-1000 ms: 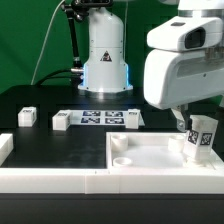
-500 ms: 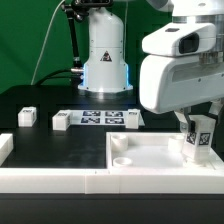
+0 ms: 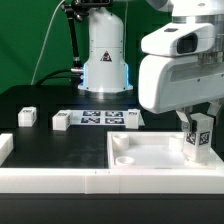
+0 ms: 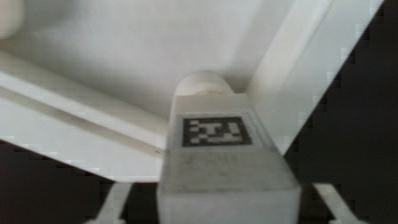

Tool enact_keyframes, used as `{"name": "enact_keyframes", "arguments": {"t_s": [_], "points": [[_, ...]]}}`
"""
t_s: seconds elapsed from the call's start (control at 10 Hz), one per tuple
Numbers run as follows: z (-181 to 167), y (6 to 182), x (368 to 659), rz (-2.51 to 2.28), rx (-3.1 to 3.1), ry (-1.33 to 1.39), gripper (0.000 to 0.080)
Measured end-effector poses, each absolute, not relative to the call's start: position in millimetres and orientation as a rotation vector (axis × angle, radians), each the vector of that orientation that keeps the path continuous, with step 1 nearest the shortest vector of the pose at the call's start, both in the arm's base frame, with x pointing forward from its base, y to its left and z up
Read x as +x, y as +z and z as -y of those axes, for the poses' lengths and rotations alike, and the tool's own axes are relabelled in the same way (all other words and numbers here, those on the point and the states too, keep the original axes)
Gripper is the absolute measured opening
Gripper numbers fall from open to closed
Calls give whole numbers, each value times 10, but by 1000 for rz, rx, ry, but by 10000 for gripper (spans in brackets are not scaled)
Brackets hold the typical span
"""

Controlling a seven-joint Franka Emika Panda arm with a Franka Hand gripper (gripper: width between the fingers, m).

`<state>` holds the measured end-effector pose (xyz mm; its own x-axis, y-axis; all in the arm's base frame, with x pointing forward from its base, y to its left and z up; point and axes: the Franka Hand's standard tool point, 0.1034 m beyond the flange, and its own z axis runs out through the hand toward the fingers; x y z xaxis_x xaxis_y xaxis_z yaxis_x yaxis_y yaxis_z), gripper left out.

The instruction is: Assemble one leg

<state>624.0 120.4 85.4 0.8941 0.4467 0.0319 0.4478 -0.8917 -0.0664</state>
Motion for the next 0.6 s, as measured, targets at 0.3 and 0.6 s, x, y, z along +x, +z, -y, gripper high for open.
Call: {"name": "enact_keyframes", "arguments": {"t_s": [0.3,0.6], "points": [[-1191,841,6238,143,-3064,-31,291],[-1167,838,6243,-364,-3039,-18,292]]}}
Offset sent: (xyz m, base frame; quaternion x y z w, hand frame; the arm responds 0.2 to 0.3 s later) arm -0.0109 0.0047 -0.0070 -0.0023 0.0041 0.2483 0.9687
